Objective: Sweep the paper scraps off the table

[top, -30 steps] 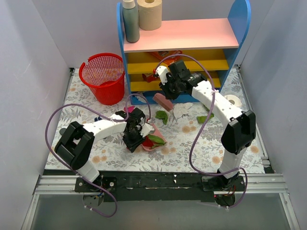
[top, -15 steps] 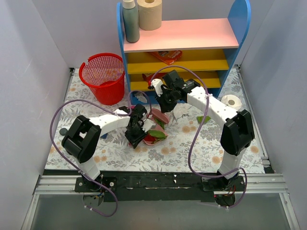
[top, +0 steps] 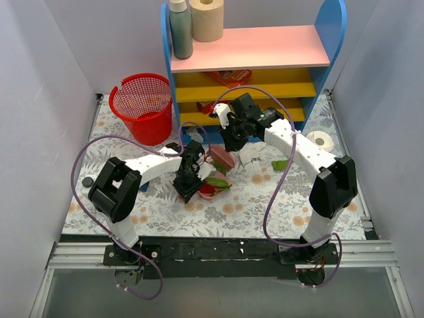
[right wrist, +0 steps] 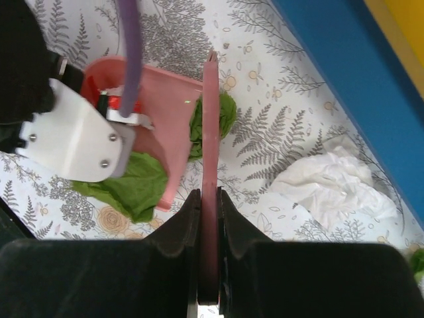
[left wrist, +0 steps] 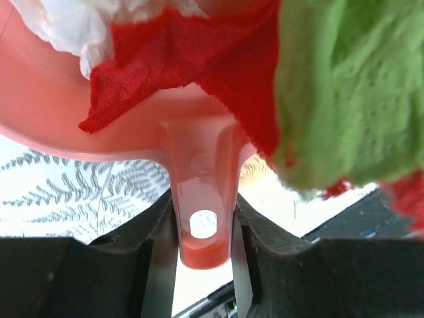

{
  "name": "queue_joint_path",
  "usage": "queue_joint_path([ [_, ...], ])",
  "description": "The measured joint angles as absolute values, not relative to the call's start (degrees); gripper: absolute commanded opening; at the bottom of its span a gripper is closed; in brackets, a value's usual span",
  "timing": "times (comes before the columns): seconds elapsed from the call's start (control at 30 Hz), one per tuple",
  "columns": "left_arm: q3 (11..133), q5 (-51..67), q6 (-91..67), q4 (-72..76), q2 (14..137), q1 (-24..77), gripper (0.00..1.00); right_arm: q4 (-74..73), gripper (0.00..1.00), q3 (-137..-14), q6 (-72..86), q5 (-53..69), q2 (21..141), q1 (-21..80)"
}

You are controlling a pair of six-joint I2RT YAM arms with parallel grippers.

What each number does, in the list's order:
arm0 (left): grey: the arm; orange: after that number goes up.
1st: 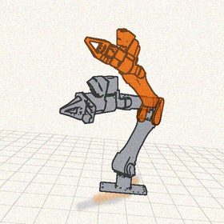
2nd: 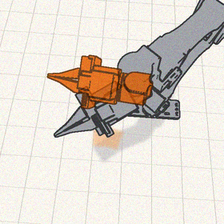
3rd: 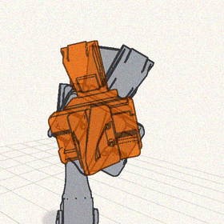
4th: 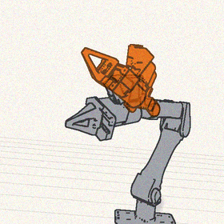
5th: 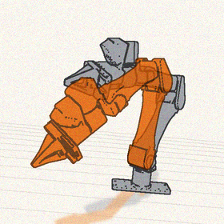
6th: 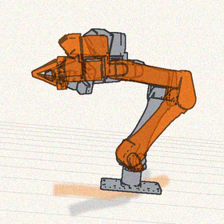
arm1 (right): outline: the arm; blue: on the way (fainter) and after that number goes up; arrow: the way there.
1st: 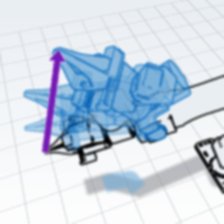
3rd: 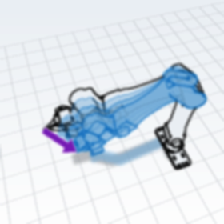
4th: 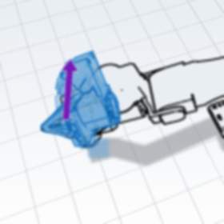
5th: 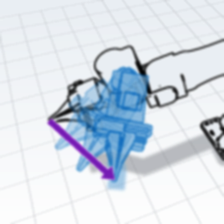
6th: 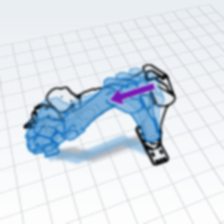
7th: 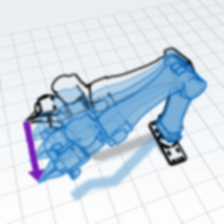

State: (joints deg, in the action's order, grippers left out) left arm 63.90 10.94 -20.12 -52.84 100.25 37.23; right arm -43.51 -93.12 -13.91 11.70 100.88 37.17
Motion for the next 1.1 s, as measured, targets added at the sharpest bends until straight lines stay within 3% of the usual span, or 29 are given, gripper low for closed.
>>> queue_joint_path([
  [0.33, 58.7, 8.9, -16.8, -61.2, 90.1, 37.2, 0.00, -43.4, 0.01, -93.1, -15.0, 7.9, 99.7, 36.0],
  [0.67, 60.8, 5.8, -16.7, -61.1, 98.0, 37.2, 0.00, -43.3, 0.01, -93.1, -14.9, 3.8, 100.2, 36.0],
  [0.8, 65.2, 5.5, -16.8, -59.4, 102.3, 37.2, 0.21, -43.3, 0.01, -92.9, -14.0, 5.3, 101.4, 36.0],
  [0.9, 66.5, 5.7, -17.0, -57.1, 104.0, 37.2, 0.32, -43.5, 0.01, -92.9, -12.0, 10.6, 102.3, 36.0],
  [1.03, 66.4, 6.0, -17.6, -55.9, 104.1, 37.2, 0.34, -43.5, 0.01, -92.9, -9.8, 16.3, 102.4, 36.1],
  [1.1, 66.3, 6.2, -17.8, -55.6, 104.1, 37.2, 0.27, -43.5, 0.01, -92.9, -8.9, 18.3, 102.4, 36.2],
])
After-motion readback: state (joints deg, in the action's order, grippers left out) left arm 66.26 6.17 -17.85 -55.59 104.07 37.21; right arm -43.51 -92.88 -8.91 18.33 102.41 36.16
